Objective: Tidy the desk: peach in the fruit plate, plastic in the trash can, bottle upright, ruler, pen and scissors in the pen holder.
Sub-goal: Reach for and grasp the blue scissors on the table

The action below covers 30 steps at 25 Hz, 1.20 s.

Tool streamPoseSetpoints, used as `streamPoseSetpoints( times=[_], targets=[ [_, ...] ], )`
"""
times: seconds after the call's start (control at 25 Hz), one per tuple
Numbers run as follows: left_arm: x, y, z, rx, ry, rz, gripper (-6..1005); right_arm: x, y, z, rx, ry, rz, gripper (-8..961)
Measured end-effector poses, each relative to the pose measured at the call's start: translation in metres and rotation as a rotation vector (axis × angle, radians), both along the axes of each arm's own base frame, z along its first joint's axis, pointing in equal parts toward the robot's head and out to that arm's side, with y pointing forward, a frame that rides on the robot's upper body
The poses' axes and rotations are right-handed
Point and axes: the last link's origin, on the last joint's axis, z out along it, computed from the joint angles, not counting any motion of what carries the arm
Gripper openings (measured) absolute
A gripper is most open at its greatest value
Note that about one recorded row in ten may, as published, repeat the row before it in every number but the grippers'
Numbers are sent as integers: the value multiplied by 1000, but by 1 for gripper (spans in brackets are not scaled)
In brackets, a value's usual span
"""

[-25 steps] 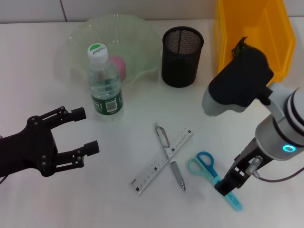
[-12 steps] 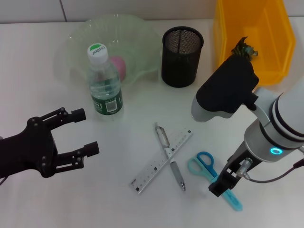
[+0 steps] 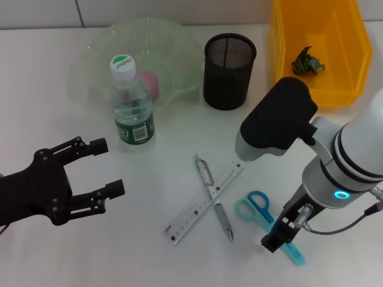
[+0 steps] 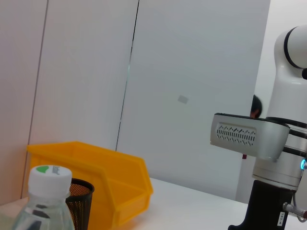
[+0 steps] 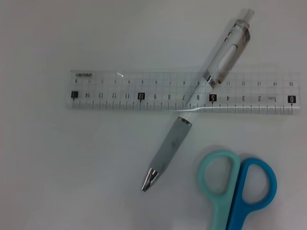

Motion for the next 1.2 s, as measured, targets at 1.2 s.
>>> streamPoseSetpoints(
  times=[1.2],
  targets=[
    [1, 0, -1, -4, 0, -1, 842, 6, 0, -3, -24, -5, -43, 419]
  ],
)
